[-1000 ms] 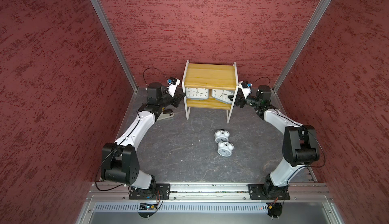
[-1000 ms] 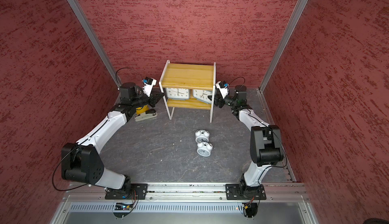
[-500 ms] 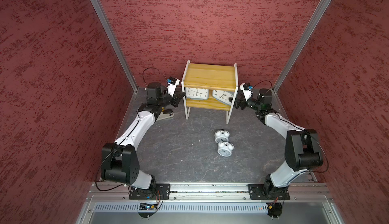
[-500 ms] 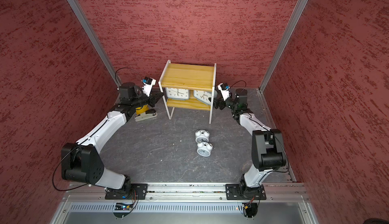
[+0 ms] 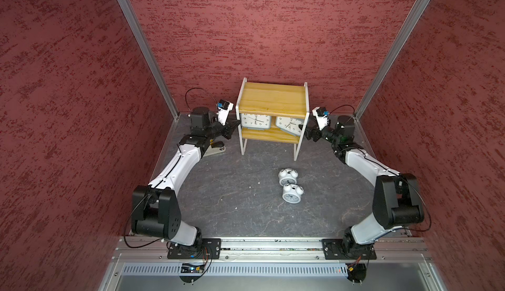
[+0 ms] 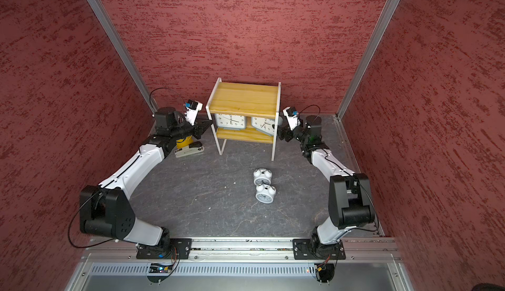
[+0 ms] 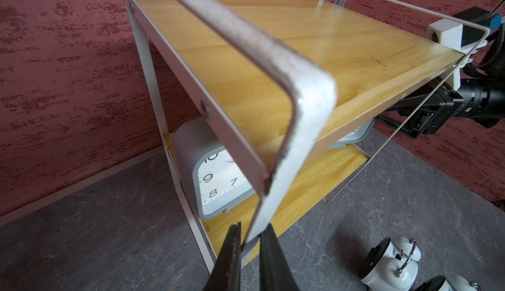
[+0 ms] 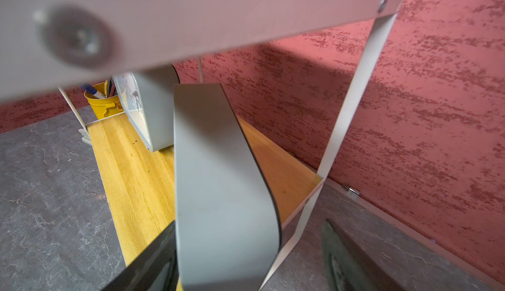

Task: Place the alarm clocks on the shelf by style
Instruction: Place the alarm on the shelf.

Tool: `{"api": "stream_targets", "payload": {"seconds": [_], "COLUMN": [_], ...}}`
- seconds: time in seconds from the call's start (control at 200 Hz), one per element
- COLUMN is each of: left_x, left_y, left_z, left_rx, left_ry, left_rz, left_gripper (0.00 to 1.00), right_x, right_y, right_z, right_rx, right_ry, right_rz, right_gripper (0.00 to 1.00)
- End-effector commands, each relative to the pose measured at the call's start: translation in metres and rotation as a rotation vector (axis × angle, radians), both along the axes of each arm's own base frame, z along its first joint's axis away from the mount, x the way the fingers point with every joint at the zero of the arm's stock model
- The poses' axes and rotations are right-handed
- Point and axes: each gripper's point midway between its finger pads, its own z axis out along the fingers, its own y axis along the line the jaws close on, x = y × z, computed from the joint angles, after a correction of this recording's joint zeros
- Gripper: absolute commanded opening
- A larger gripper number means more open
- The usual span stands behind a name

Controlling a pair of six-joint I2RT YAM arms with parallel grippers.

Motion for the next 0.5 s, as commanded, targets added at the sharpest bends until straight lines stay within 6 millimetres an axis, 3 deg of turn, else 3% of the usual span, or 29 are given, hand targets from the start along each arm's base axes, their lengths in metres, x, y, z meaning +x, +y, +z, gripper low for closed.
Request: {"api": "stream_targets", "payload": {"seconds": [0.0,0.326,0.371,0.391,0.496], "left_x": [-0.006,-0.009,-0.009,-0.009,-0.009], "left_y": [-0.013,-0.014,-0.014,-0.014,-0.014], "left_z": [0.004,0.007,0.007,0.007,0.009], "left_rx": [-0.048,-0.050,-0.050,-0.050,-0.052], "left_ry": [0.043,0.039,0.039,0.039,0.035], "left_rz": [-0.049,-0.056,-0.056,-0.055,-0.058], "left_gripper": [0.12,0.13,0.13,0.13,0.13], "right_x": [-0.009,-0.026,-0.026,-0.031,-0.038], "right_y": [0.003,-0.003,-0.005,-0.006,-0.010], "right_z": [0.010,0.014,0.007,0.017,0.015], "right_rx": [-0.010,-0.016,-0.019,-0.019,-0.025], "right_ry": [-0.028,-0.009,0.015,-0.007,-0.002], "right_rz": [0.013,-0.022,-0.033,-0.038,-0.060], "right_gripper": [0.82,0.86,0.86,0.86,0.86]}}
